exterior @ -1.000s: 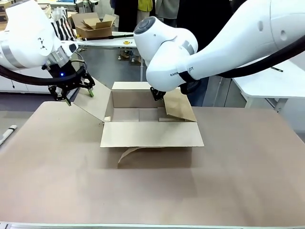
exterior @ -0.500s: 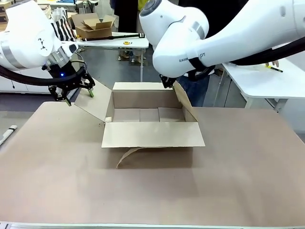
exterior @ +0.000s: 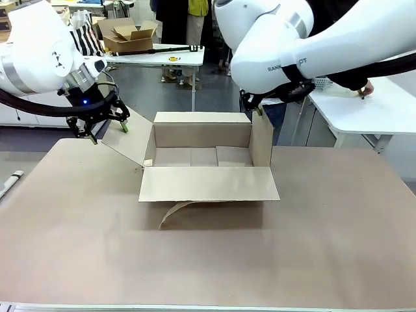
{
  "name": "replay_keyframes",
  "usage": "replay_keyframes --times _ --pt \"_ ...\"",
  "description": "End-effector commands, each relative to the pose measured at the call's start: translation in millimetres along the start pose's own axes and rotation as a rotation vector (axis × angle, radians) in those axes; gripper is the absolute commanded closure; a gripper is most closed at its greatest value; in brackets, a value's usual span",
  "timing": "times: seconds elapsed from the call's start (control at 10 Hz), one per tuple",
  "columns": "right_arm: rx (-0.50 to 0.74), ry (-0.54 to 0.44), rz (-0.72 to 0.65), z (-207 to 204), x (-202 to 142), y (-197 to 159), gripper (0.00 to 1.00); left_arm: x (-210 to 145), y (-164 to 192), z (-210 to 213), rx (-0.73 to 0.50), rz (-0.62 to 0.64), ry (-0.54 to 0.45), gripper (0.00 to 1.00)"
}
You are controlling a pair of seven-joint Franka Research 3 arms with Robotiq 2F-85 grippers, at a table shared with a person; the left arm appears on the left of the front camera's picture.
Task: Pack the gift set into the box.
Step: Place both hands on the side flaps of the Package Box and spread them outward.
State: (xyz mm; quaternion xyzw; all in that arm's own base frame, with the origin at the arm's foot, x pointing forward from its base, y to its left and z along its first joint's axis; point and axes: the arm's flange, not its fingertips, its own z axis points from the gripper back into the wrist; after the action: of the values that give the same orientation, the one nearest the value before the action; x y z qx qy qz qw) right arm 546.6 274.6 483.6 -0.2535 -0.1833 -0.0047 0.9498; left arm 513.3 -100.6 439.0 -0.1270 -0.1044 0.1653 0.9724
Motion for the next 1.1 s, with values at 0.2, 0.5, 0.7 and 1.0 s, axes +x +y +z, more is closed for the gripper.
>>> replay_keyframes --times 0.2,0.5,0.7,1.0 --pt "0.039 -0.037 -0.099 -23.8 -36.3 -18.4 0.0 -1.4 -0.6 2.1 0.021 0.011 -0.015 0.0" --pt "-0.002 0.018 -0.051 -21.6 -12.2 -15.0 0.0 -1.4 -0.6 2.1 0.021 0.011 -0.015 0.0" --pt "0.009 0.01 -0.057 -23.2 -18.3 -12.9 0.0 -1.4 -0.6 2.1 0.021 0.011 -0.015 0.0" --pt "0.295 0.082 -0.075 -54.7 -10.8 -56.7 0.0 -1.4 -0.6 2.1 0.021 0.011 -0.015 0.0"
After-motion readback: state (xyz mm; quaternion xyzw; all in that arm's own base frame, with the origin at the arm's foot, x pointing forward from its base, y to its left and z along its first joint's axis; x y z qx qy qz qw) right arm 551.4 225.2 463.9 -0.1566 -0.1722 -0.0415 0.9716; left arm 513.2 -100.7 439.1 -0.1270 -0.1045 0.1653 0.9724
